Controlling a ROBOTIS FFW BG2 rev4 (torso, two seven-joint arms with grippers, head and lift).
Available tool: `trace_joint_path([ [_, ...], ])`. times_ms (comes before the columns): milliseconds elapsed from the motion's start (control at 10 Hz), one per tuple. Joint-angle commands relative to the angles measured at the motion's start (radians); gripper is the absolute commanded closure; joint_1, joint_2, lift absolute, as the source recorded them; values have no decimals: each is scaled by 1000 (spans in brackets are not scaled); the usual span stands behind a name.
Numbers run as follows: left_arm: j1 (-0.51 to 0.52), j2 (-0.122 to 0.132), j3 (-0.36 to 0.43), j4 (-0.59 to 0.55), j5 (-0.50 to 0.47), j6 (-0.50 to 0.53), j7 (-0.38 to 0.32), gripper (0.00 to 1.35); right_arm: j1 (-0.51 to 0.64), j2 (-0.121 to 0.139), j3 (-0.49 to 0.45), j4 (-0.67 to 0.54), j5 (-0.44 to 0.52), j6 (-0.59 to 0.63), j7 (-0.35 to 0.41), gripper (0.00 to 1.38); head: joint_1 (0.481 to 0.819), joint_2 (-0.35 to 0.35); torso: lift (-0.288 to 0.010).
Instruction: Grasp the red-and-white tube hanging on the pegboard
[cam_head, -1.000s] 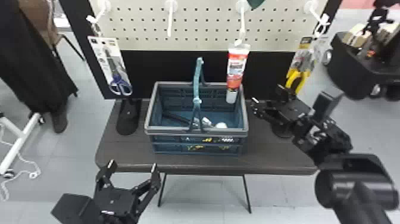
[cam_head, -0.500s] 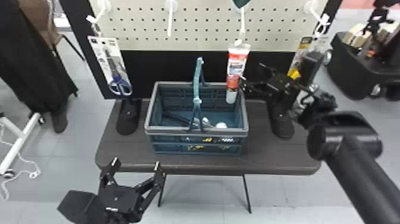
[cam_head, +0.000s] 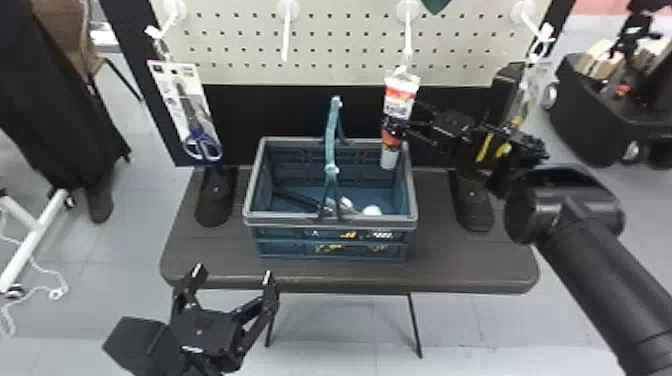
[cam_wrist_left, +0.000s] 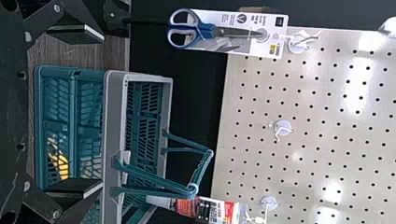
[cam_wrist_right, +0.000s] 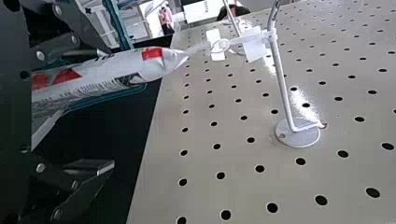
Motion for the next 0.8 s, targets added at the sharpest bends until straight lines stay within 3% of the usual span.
trace_joint_path([
  [0,1,0,1,0,1,-1,0,208,5,1,0,-7,-2,18,0,1059,819,8,-100],
  [100,1,2,0,0,1,-1,0,208,9,2,0,-7,3,4,-6,1286,819,8,-100],
  [700,1,2,0,0,2,-3,0,208,20,4,0,-2,-9,-15,-15,1286,819,8,-100],
])
